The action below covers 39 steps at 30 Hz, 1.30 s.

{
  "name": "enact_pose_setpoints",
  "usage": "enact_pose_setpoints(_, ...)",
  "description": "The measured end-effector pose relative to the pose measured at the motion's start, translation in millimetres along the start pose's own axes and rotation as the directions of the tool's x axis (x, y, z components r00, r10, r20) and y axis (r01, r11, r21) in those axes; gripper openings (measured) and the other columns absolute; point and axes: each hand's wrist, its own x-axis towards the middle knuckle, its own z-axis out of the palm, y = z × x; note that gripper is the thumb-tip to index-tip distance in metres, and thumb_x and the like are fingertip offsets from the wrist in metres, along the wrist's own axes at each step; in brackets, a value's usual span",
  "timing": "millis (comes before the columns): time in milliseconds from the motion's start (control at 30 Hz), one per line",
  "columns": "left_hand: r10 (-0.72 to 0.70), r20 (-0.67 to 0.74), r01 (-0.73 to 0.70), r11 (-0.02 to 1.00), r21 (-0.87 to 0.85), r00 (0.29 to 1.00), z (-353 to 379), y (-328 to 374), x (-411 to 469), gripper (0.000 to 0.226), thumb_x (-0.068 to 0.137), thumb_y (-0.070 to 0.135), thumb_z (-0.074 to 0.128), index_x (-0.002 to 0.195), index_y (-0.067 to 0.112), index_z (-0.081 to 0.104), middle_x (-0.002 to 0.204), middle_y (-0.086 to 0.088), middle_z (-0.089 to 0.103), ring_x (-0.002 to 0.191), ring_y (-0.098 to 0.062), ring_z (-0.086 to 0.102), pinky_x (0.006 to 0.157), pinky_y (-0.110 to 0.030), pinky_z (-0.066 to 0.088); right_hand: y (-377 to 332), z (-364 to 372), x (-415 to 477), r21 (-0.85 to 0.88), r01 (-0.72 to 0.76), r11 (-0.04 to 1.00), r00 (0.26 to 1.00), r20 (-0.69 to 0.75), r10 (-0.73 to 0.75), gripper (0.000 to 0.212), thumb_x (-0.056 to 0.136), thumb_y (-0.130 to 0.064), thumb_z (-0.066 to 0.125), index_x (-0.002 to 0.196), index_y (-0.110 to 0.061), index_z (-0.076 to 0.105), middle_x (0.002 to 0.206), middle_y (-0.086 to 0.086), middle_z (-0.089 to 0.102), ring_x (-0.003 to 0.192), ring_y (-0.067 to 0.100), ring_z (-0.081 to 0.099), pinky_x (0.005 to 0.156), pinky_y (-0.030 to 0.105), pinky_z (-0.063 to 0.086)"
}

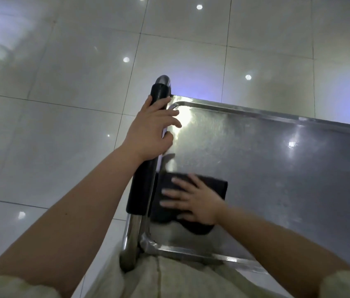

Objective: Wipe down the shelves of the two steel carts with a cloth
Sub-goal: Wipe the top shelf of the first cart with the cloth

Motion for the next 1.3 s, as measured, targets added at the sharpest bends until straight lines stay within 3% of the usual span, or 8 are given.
enact_pose_setpoints(167, -0.002, 0.019, 0.001, 0.998, 0.056, 1.000, 0.1, 2.5, 2.4, 0.029, 0.074, 0.012, 0.060, 0.099, 0.020, 0.074, 0.121, 0.004, 0.066, 0.138, -0.021, 0.037, 0.119, -0.046, 0.012, 121.7, -33.8, 59.3, 0.191, -0.627, 0.755, 0.769, -0.002, 0.639, 0.058, 0.096, -0.063, 0.018, 0.150, -0.049, 0.003, 0.163, -0.013, 0.006, 0.150, 0.027, -0.007, 0.115, 0.059, -0.007)
enact_pose_setpoints(267, -0.026, 0.023, 0.024, 0.995, 0.098, 0.999, -0.9, 3.2, 3.4, 0.029, 0.075, 0.012, 0.061, 0.100, 0.021, 0.074, 0.120, 0.005, 0.066, 0.138, -0.019, 0.036, 0.119, -0.045, 0.012, 133.6, -39.6, 75.5, 0.205, -0.747, 0.633, 0.656, 0.075, 0.751, 0.059, 0.097, -0.063, 0.015, 0.150, -0.049, -0.006, 0.163, -0.014, -0.004, 0.148, 0.027, -0.015, 0.114, 0.061, -0.011)
enact_pose_setpoints(500, -0.075, 0.064, 0.061, 0.978, 0.198, 0.995, -1.6, 9.2, 3.6, 0.031, 0.076, 0.010, 0.058, 0.102, 0.019, 0.072, 0.125, 0.005, 0.064, 0.140, -0.018, 0.033, 0.119, -0.044, 0.013, -21.5, 6.7, -17.8, 0.075, -0.285, 0.956, 0.958, -0.021, 0.287, 0.064, 0.091, -0.058, 0.038, 0.151, -0.040, 0.026, 0.158, -0.005, 0.030, 0.147, 0.036, 0.017, 0.115, 0.064, 0.004)
enact_pose_setpoints(633, -0.117, 0.142, 0.054, 0.921, 0.385, 0.983, 3.0, 23.8, 5.1, 0.033, 0.084, 0.017, 0.055, 0.114, 0.024, 0.067, 0.140, 0.006, 0.052, 0.145, -0.020, 0.021, 0.120, -0.044, -0.001, -41.2, 27.8, -68.1, -0.029, 0.031, 0.999, 0.999, 0.045, -0.030, 0.064, 0.094, -0.061, 0.037, 0.152, -0.043, 0.018, 0.159, -0.011, 0.025, 0.148, 0.031, 0.013, 0.115, 0.060, 0.002)
enact_pose_setpoints(800, -0.102, 0.071, 0.083, 0.967, 0.239, 0.992, 18.6, 44.8, 4.5, 0.032, 0.081, 0.010, 0.059, 0.110, 0.015, 0.069, 0.127, -0.002, 0.062, 0.121, -0.026, 0.052, 0.107, -0.034, 0.027, 57.6, -1.1, -31.3, 0.059, -0.301, 0.952, 0.952, -0.047, 0.303, 0.060, 0.095, -0.057, 0.040, 0.151, -0.040, 0.025, 0.158, -0.007, 0.027, 0.146, 0.035, 0.019, 0.113, 0.063, 0.013)
enact_pose_setpoints(1033, -0.099, 0.072, 0.068, 0.934, 0.352, 0.992, 26.7, 45.0, -1.5, 0.028, 0.083, 0.015, 0.059, 0.108, 0.023, 0.070, 0.122, 0.003, 0.064, 0.117, -0.022, 0.052, 0.108, -0.034, 0.021, 169.1, -30.2, 12.7, 0.198, -0.765, 0.613, 0.635, 0.075, 0.769, 0.059, 0.097, -0.062, 0.013, 0.150, -0.048, -0.008, 0.162, -0.013, -0.011, 0.147, 0.029, -0.018, 0.114, 0.062, -0.012)
enact_pose_setpoints(1167, -0.138, 0.137, 0.082, 0.933, 0.349, 0.981, 38.4, 52.3, -2.1, 0.032, 0.086, 0.018, 0.055, 0.115, 0.025, 0.066, 0.126, 0.004, 0.059, 0.125, -0.019, 0.045, 0.113, -0.035, 0.011, 88.3, -19.2, -12.2, 0.171, -0.610, 0.774, 0.784, -0.015, 0.621, 0.062, 0.097, -0.058, 0.031, 0.154, -0.040, 0.012, 0.163, -0.006, 0.009, 0.149, 0.036, 0.000, 0.114, 0.065, 0.001)
enact_pose_setpoints(1300, -0.214, 0.283, 0.188, 0.975, 0.116, 0.935, 63.0, 60.7, -6.2, 0.036, 0.090, 0.015, 0.051, 0.124, 0.022, 0.060, 0.131, 0.004, 0.057, 0.132, -0.020, 0.039, 0.110, -0.034, 0.029, -24.9, 18.6, -77.0, 0.056, -0.180, 0.982, 0.983, 0.034, 0.178, 0.062, 0.093, -0.057, 0.041, 0.150, -0.040, 0.029, 0.158, -0.006, 0.028, 0.146, 0.036, 0.017, 0.114, 0.066, 0.005)
